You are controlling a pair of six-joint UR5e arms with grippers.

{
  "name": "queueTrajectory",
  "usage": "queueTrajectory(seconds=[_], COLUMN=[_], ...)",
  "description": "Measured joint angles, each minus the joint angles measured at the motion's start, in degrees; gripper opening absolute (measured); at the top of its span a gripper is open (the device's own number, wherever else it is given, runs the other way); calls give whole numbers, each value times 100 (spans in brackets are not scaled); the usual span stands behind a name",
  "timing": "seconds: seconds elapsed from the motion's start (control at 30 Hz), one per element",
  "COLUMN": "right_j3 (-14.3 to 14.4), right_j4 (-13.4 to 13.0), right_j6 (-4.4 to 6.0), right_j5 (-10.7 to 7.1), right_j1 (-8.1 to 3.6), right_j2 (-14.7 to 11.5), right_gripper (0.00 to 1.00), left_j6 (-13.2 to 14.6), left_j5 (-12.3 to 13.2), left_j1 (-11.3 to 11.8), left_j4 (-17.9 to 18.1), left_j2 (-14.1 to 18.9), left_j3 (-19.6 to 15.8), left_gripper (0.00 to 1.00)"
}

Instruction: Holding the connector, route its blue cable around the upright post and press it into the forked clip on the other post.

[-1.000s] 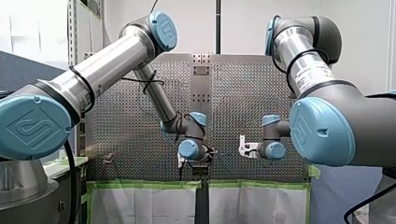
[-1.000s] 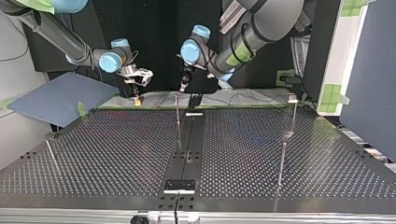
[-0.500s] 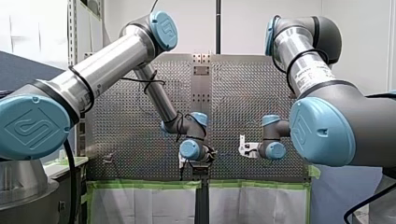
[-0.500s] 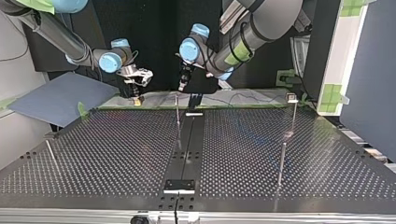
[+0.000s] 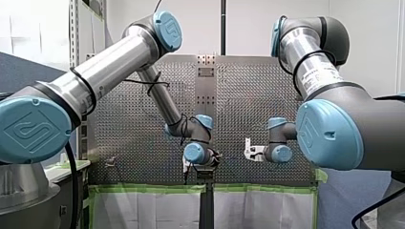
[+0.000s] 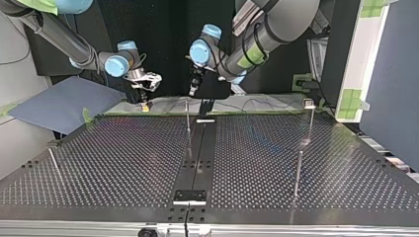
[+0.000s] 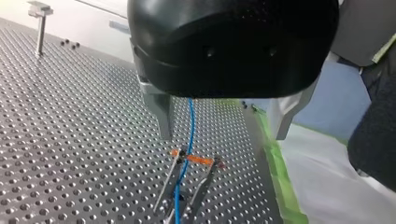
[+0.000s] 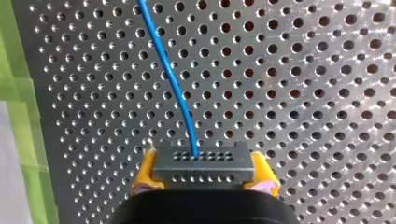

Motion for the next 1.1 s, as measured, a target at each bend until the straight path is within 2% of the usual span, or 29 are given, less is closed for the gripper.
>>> queueTrajectory(seconds=[0.17, 0.3, 0.53, 0.67, 0.83, 1.1], right_j3=[-1, -1, -1, 0, 0, 2], right_j4=[-1, -1, -15, -14, -16, -20], right_j6=[1, 1, 8, 9, 9, 9], right_j5=[-2, -3, -61, -69, -71, -74], right_j1=[1, 1, 2, 8, 21, 27], right_j2=[0, 0, 0, 0, 0, 0], right_gripper=[0, 0, 0, 0, 0, 0], left_j6=[90, 129, 88, 5, -201, -458], left_j5=[-199, -367, -442, -458, -614, -751], left_j1=[-66, -142, -219, -246, -236, -193], left_j4=[19, 208, 564, 648, 761, 1139], left_j2=[116, 331, 703, 921, 1178, 1593], left_j3=[-144, -363, -735, -953, -1212, -1626], left_gripper=[100, 100, 100, 100, 100, 100])
